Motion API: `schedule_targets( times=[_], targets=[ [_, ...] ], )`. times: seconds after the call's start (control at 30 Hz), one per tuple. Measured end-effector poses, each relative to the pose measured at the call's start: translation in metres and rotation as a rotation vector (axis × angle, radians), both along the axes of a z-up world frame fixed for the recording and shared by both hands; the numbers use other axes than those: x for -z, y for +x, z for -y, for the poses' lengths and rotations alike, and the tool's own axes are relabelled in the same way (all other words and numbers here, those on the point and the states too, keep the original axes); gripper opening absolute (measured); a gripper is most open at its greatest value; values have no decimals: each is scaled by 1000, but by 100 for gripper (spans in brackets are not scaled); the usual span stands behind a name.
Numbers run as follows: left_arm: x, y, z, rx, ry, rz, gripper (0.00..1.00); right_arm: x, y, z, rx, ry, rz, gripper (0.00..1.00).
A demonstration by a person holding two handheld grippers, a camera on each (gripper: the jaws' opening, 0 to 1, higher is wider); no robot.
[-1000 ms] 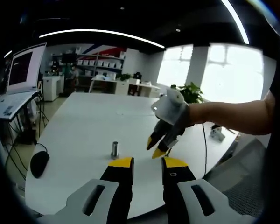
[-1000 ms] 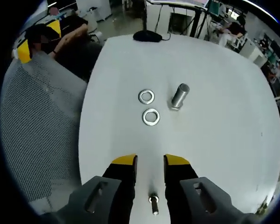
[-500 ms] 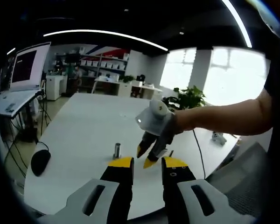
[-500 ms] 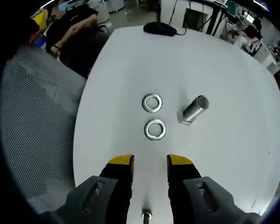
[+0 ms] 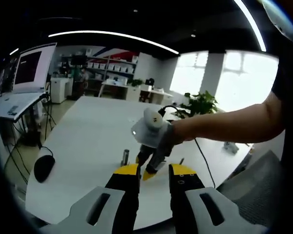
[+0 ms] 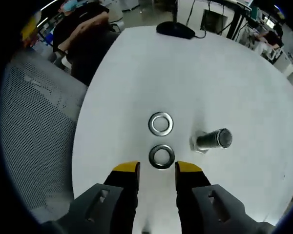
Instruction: Place the washer onto the threaded stud by aligning its center hole with the stud, sliding it down to the base, and recovering from edge contact or off-axis alignment until the washer reaches the visible bottom stop.
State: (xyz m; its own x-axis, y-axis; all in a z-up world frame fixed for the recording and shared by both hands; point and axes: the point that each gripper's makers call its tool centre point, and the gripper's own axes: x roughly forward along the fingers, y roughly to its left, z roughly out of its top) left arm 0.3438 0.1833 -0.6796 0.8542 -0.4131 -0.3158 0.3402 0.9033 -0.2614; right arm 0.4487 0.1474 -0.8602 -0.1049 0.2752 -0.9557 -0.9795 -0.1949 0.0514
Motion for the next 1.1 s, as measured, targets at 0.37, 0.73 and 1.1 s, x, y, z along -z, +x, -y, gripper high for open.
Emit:
schedule_targets(
  times=[0.37,0.73,1.1],
  targets=[
    [0,1,-2,-11,-6,-2,21,8,2,-4,-44,-21,56,28],
    [-2,1,-2,-13,-16,7,21,6,3,-5,-36,-4,72,23],
    [-1,1,-1,-3,-8,4,20,-25,7,-1,24,17,25,23]
  ],
)
